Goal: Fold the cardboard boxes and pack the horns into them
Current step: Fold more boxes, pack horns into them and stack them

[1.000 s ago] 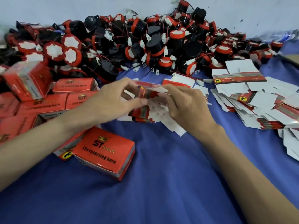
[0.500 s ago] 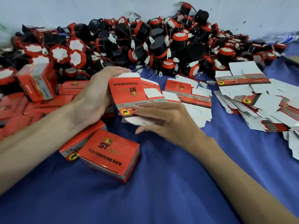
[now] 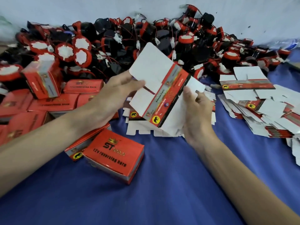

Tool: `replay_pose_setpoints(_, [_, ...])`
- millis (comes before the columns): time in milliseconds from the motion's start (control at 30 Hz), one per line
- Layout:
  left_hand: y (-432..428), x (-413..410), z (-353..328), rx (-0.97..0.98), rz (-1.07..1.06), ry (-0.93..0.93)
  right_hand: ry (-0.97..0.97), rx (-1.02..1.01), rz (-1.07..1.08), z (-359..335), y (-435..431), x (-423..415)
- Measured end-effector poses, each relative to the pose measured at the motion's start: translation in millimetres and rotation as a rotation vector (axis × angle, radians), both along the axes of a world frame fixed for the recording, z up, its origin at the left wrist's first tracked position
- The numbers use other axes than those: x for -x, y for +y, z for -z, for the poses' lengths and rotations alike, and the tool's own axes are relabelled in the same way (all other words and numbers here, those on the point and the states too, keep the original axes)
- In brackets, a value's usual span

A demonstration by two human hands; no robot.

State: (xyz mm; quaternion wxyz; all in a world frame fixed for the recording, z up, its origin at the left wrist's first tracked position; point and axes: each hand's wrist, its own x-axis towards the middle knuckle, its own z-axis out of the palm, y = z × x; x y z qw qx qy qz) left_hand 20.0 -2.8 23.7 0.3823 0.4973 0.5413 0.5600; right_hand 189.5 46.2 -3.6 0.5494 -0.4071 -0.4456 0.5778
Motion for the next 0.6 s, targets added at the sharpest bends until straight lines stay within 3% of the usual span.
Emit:
replay_pose_setpoints(200, [-6, 2, -1, -0.004, 0.093, -0.012, 0.137, 0.148, -0.068, -2, 1, -2])
replay_pose_setpoints(300, [-11, -3, -4, 0.057, 0.151, 0.064, 0.182, 0.127, -0.245, -5, -3, -5])
replay_pose_setpoints(400, [-10, -1, -4, 0.137, 0.046, 0.189, 0.146, 0.156, -0.318, -2, -4, -4])
replay_pose_setpoints(500, [-10, 0, -5, 0.215, -0.017, 0.122, 0.172, 0.176, -0.350, -3, -3, -3])
replay_pose_setpoints(600, [-8, 0, -4, 0.223, -0.041, 0.073, 0.146, 0.070, -0.399, -5, -2, -6])
